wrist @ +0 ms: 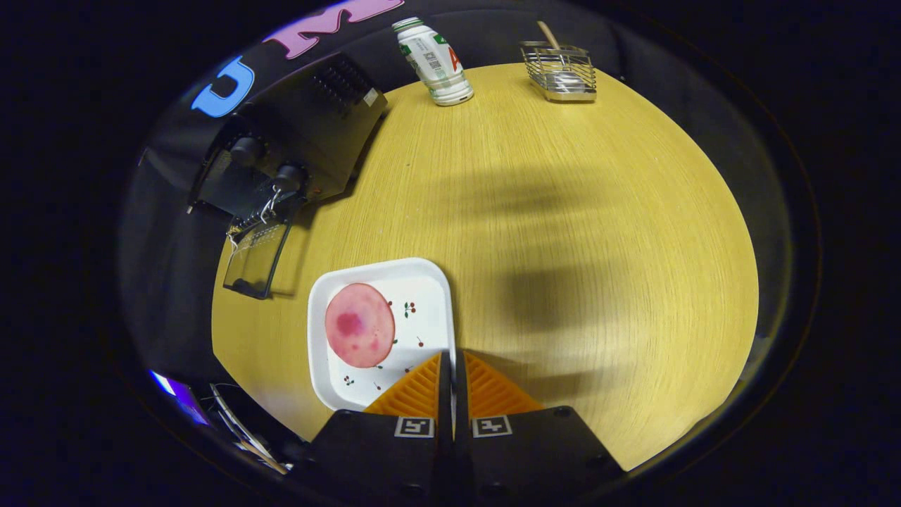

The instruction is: Open the toaster oven, put the food inside, and close the toaster oven door.

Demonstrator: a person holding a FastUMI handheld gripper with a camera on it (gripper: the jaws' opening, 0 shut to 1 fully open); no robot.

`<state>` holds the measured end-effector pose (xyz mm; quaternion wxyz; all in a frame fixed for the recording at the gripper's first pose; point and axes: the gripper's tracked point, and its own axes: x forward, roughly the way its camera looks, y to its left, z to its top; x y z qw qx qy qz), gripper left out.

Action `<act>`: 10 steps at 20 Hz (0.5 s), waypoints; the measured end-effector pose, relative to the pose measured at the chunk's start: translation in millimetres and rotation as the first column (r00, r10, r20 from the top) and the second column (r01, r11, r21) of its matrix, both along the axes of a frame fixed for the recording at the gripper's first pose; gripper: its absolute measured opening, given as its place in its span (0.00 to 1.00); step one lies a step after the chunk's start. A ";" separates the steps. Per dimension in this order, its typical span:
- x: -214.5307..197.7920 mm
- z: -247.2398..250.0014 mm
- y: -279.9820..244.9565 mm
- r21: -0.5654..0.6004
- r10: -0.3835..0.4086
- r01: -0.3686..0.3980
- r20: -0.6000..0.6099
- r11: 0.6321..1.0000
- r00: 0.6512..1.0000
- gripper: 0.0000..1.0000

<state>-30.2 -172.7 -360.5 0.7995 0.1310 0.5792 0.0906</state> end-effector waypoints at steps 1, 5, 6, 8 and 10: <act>-0.6 -0.3 1.0 0.005 0.006 -0.006 -0.001 1.000 1.000 0.05; -8.3 -2.1 10.5 0.134 -0.063 0.076 -0.097 0.988 0.993 0.05; -7.5 0.8 13.8 0.177 -0.096 0.115 -0.111 0.978 0.989 0.05; -7.6 11.9 17.7 0.250 -0.148 0.176 -0.126 0.952 0.981 0.05; -7.2 21.6 20.4 0.310 -0.194 0.230 -0.144 0.923 0.970 0.05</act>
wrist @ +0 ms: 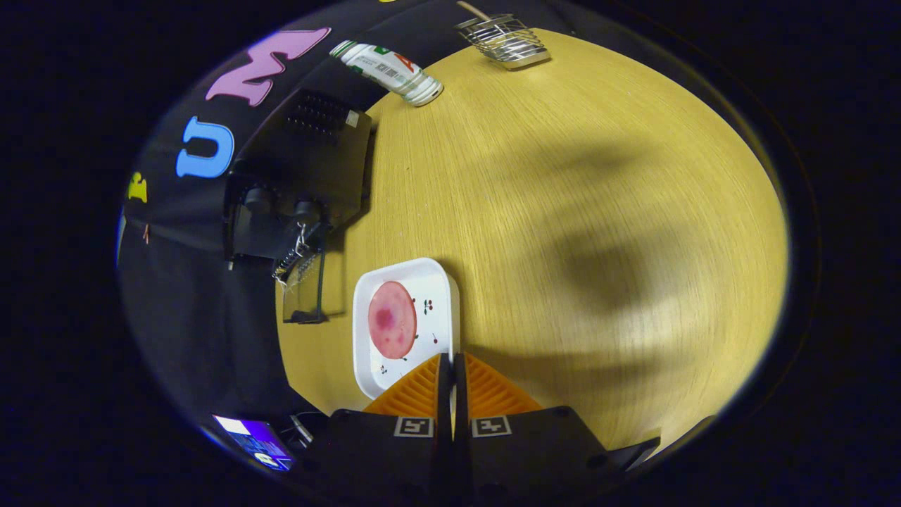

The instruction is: Open the toaster oven, put the food inside, and close the toaster oven door.

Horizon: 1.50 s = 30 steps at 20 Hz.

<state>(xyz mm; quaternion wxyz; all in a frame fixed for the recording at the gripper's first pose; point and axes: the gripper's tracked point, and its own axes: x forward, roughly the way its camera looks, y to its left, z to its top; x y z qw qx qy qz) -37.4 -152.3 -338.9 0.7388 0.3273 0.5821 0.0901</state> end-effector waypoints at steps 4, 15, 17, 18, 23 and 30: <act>-3.0 20.8 2.5 0.082 -0.081 0.081 -0.003 0.993 0.997 0.05; -10.9 80.4 77.1 0.183 -0.157 0.153 0.009 0.971 0.988 0.05; -11.9 89.9 102.1 0.204 -0.161 0.154 0.016 0.967 0.987 0.05; -11.3 93.4 114.5 0.211 -0.163 0.155 0.022 0.965 0.986 0.05; -9.1 95.4 175.8 0.231 -0.164 0.150 0.042 0.961 0.986 0.05; 29.1 85.8 227.5 0.177 -0.281 0.261 0.100 0.949 0.955 0.05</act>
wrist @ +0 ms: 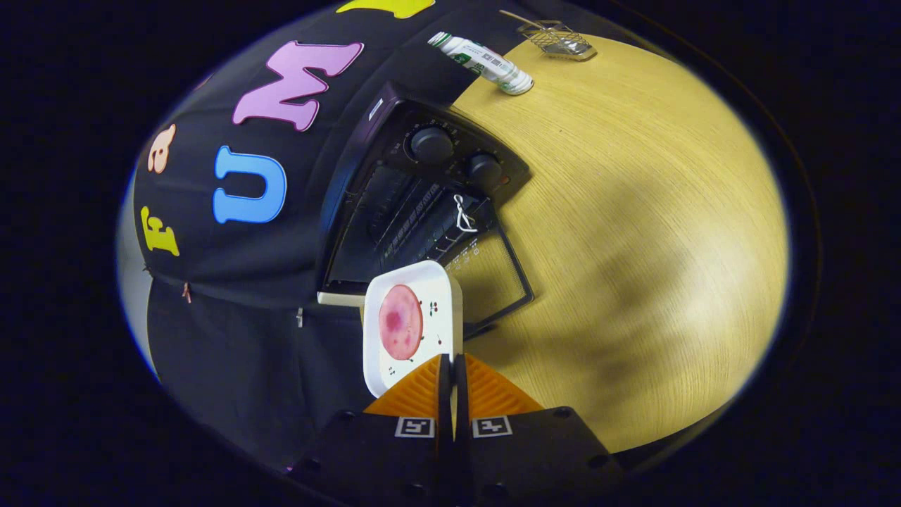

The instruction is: Open the toaster oven, put the food inside, and close the toaster oven door.

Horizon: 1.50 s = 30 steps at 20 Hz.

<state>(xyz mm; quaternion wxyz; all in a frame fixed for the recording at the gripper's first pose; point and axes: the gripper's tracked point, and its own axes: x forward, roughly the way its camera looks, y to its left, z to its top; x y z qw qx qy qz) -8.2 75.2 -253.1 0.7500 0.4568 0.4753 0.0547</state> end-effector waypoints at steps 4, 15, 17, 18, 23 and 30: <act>30.6 -7.6 25.2 0.014 -0.085 0.085 0.010 0.996 0.996 0.05; 126.1 -22.6 34.6 0.047 -0.400 0.398 0.047 0.916 0.915 0.05; 141.6 -25.2 33.0 0.028 -0.439 0.438 0.086 0.898 0.894 0.05; 148.7 -28.1 33.2 0.018 -0.451 0.451 0.104 0.892 0.887 0.05; 171.5 -36.7 37.4 0.048 -0.525 0.523 0.103 0.851 0.845 0.07; 134.4 -7.7 79.3 0.143 -0.381 0.367 0.093 0.919 0.920 1.00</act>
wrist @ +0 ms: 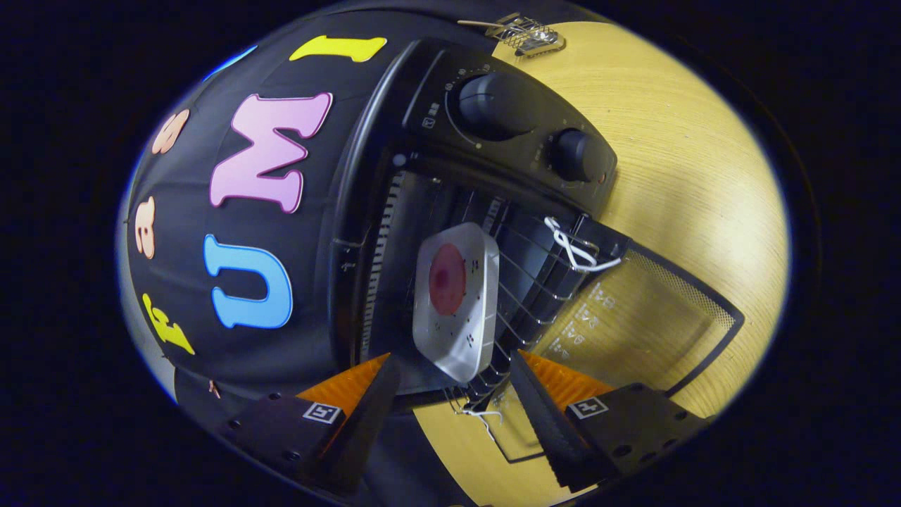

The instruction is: Open the toaster oven, put the food inside, and close the toaster oven door.

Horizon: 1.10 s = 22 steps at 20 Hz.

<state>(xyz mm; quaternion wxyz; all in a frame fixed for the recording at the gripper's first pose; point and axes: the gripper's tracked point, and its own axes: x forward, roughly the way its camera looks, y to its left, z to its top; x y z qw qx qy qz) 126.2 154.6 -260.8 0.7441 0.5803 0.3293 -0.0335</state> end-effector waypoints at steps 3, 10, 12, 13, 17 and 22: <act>-28.5 15.8 2.9 -0.080 0.091 -0.088 0.040 0.993 0.995 0.98; -118.5 11.6 -6.4 -0.358 0.355 -0.326 0.016 0.875 0.935 0.98; -136.1 12.0 -4.7 -0.420 0.414 -0.370 0.016 0.829 0.910 0.99; -142.9 11.7 -1.9 -0.426 0.432 -0.387 0.011 0.818 0.902 0.99; -159.7 21.1 5.9 -0.473 0.493 -0.430 0.010 0.769 0.870 0.99; -181.0 2.6 4.7 -0.609 0.577 -0.490 -0.064 0.624 0.814 0.99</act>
